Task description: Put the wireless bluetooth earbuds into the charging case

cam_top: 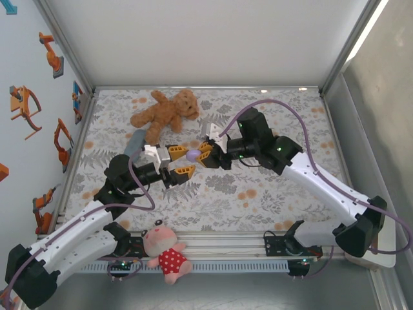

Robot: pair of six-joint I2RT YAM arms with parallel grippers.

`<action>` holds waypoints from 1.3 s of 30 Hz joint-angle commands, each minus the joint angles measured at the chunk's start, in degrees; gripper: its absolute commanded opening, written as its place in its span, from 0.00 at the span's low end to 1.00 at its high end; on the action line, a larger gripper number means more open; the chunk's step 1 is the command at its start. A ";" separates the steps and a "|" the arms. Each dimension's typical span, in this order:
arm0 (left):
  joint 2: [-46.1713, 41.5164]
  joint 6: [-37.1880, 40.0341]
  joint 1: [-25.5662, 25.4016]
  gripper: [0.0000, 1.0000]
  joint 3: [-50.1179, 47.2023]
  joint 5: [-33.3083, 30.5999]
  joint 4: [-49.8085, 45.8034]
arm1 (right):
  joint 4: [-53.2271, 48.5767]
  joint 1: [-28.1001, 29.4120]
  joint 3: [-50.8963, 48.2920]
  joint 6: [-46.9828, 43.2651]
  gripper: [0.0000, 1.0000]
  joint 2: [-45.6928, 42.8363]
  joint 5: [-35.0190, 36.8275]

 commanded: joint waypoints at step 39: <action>-14.08 1.56 0.13 0.98 -2.66 -42.48 -26.83 | 17.84 -20.25 -20.69 28.92 0.19 21.67 9.82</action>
